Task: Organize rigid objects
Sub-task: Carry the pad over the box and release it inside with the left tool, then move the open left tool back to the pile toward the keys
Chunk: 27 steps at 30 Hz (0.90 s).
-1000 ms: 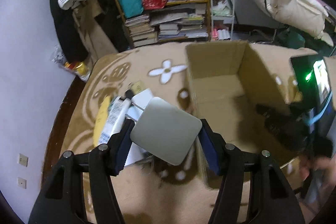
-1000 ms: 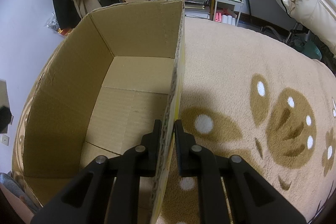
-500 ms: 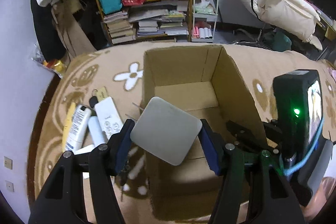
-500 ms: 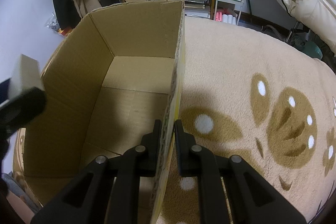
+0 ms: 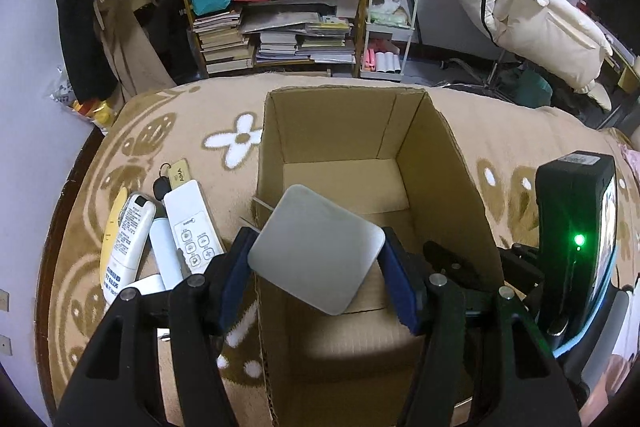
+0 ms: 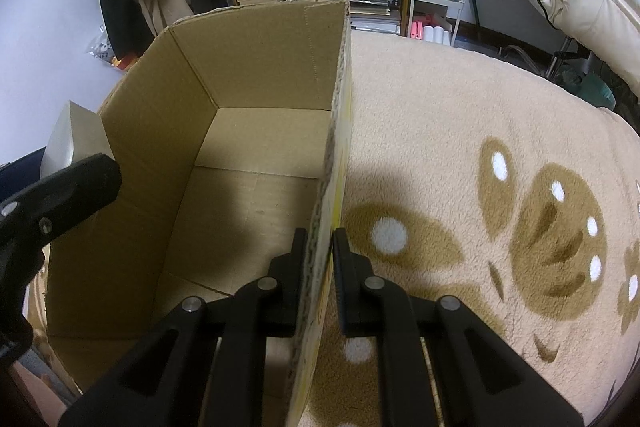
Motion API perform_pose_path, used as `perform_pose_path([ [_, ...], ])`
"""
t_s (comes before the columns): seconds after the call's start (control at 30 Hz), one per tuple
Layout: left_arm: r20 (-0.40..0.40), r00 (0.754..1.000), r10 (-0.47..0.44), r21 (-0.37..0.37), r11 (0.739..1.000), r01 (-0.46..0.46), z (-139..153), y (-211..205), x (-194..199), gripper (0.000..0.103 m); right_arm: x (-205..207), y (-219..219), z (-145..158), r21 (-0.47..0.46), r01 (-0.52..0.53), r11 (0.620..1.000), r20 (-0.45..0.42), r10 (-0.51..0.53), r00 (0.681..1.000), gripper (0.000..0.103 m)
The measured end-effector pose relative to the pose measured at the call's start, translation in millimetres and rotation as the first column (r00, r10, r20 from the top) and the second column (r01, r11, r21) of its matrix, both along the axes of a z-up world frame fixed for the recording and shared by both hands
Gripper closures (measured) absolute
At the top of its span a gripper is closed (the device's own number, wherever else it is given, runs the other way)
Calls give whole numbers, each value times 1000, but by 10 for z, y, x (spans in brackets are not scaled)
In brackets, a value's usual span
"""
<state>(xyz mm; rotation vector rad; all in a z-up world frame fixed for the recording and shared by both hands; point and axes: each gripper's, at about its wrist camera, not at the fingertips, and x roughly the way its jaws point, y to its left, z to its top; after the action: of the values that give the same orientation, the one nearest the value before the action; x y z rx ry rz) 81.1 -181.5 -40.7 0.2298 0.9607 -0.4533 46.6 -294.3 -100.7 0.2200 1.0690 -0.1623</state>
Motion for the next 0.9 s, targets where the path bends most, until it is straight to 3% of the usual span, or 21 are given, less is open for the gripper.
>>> perform_pose_path([
  [0.27, 17, 1000, -21, 15, 1000, 20, 11, -15, -42, 42, 0, 4, 1, -2, -2, 1000, 2, 2, 1000, 90],
  [0.6, 77, 997, 23, 23, 999, -25, 219, 221, -25, 5, 1, 25, 25, 3, -3, 1000, 4, 3, 1000, 90],
  [0.7, 103, 994, 36, 39, 998, -40, 235, 378, 21, 2, -5, 1, 27, 1, -5, 1000, 4, 5, 1000, 90],
  [0.9, 73, 997, 13, 57, 998, -17, 134, 698, 110, 2, -14, 7, 33, 5, -4, 1000, 4, 4, 1000, 90],
])
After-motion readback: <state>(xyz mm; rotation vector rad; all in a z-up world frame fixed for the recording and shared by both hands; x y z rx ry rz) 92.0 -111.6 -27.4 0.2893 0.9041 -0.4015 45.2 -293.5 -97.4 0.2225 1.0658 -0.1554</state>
